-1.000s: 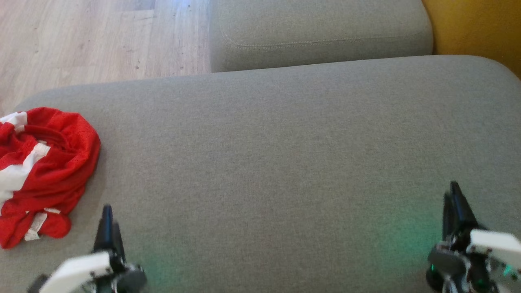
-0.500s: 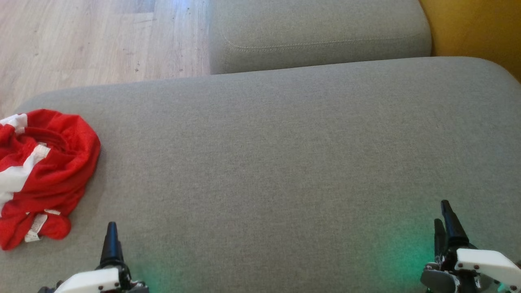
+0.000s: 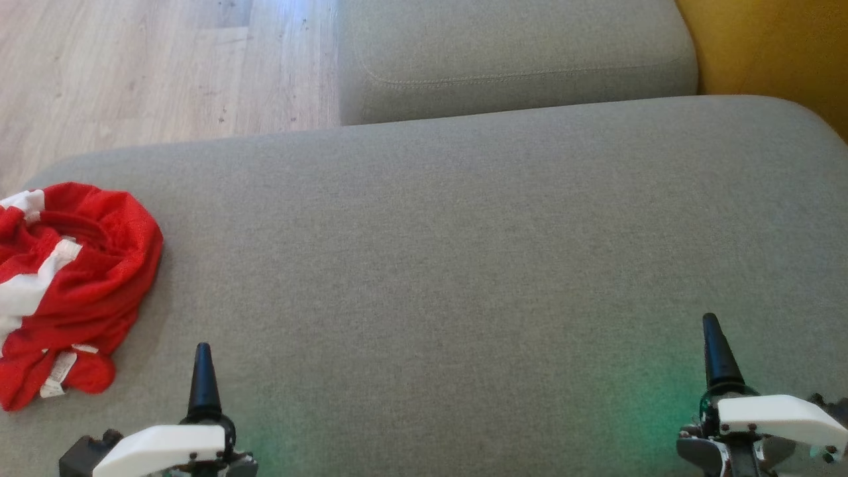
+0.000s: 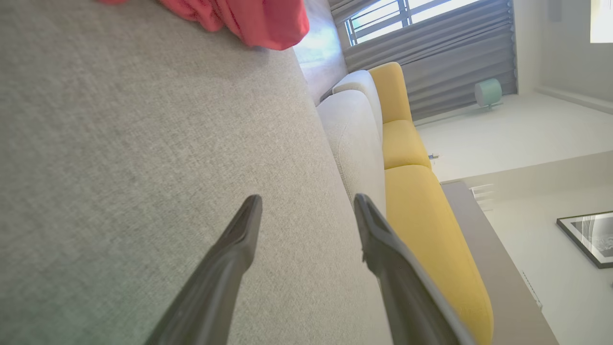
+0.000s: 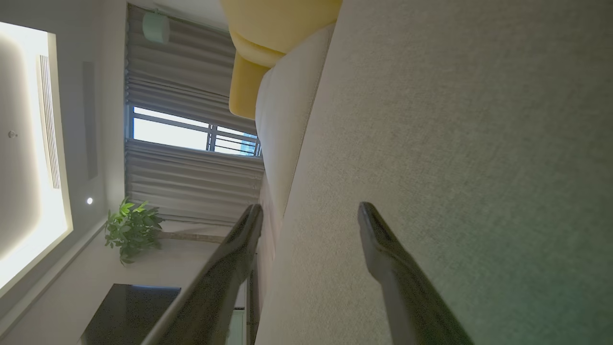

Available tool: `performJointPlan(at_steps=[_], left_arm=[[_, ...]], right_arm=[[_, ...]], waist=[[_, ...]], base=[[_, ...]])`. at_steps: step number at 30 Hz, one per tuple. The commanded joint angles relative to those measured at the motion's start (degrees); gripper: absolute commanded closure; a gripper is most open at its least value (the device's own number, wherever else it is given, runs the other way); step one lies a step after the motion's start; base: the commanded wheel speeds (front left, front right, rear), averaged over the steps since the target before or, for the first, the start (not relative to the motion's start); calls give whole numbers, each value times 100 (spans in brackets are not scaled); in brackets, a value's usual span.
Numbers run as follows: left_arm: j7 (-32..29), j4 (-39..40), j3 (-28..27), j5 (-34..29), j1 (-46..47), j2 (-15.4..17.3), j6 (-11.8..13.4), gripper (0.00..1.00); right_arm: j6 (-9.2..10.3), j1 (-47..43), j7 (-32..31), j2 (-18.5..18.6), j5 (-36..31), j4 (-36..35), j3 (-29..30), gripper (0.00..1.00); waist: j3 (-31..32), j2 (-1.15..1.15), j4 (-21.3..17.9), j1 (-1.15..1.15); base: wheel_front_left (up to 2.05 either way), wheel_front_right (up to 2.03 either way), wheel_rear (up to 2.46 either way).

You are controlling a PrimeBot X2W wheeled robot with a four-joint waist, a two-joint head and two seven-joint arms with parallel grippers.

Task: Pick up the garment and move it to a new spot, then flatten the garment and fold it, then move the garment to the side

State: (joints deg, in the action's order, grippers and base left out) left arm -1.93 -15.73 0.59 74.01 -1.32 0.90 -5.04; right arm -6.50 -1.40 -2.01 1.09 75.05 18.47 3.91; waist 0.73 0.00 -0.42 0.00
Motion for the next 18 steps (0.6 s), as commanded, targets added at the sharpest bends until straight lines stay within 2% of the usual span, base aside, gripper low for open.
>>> performJointPlan(at_steps=[1,18], left_arm=[[56,250,30,-173,182,49,15,0],[342,506,253,-1440,3,77,175,0]], right_arm=[[-22,212,61,83,-186,-239,-69,0],[-35,144,347,177,-1618,-563,-525,0]], waist=[[15,0,0,0],[184,0,-44,0]], base=[[0,0,0],[0,0,0]])
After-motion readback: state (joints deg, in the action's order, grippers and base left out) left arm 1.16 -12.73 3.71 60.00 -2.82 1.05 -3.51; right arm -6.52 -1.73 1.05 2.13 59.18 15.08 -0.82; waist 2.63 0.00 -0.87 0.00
